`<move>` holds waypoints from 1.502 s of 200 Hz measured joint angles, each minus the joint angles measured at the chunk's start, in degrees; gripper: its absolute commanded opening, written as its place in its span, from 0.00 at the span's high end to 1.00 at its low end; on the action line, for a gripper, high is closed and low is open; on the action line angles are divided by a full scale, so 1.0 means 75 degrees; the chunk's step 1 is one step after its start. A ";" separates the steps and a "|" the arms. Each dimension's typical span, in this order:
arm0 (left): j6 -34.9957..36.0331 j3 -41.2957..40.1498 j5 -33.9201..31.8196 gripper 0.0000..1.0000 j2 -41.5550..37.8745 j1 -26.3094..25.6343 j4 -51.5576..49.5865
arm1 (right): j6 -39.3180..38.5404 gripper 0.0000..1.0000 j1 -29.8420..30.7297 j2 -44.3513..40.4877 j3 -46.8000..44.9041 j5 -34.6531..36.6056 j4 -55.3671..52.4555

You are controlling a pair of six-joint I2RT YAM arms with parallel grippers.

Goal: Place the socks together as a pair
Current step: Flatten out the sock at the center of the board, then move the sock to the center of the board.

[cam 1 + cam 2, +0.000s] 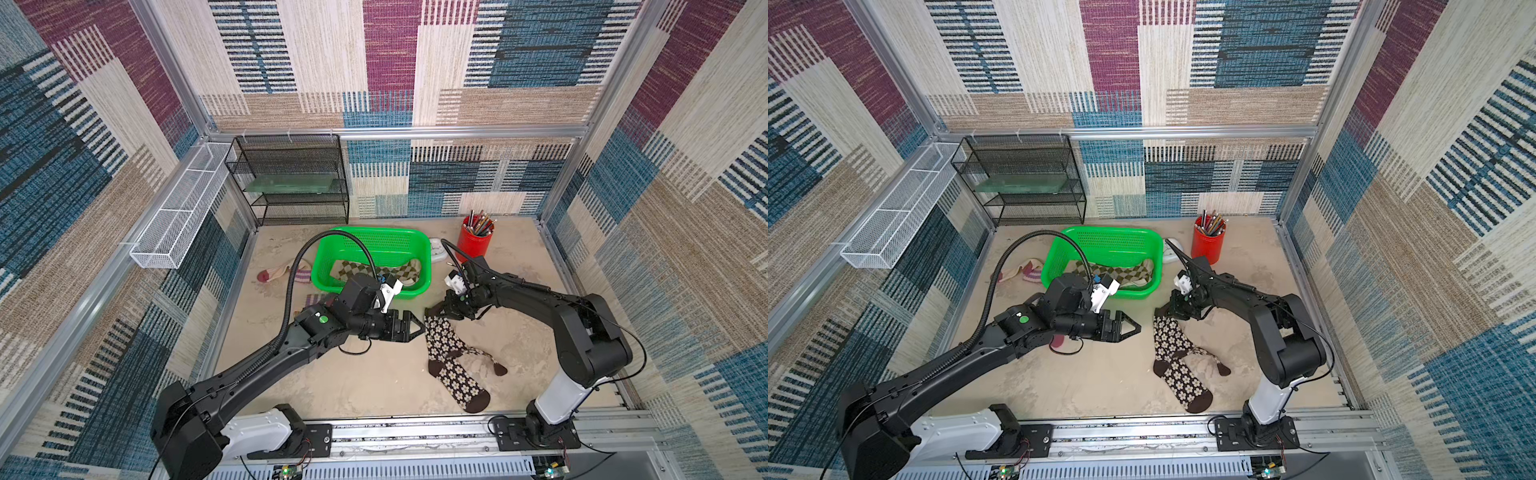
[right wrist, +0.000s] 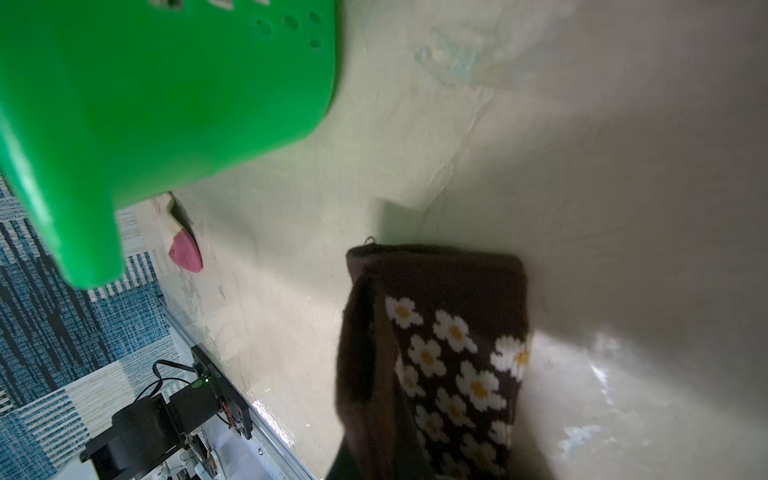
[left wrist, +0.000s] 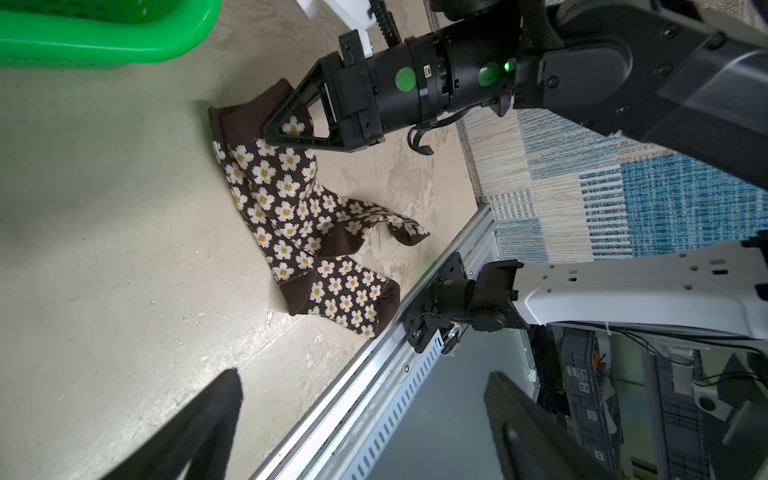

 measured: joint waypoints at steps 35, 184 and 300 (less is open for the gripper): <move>0.0000 -0.0143 -0.0026 0.09 -0.0006 0.0052 0.0026 | 0.0309 0.32 0.0108 -0.0105 -0.0219 0.0338 0.0239; -0.0032 -0.0801 -0.0227 0.08 -0.0874 0.0667 -0.0108 | 0.0624 0.83 0.1370 -0.1037 -0.0833 0.2261 -0.0029; -0.0271 -0.1993 -0.0813 0.07 -0.3663 0.1448 -0.1553 | 0.0178 0.83 0.3716 0.0341 0.0866 0.3748 0.0087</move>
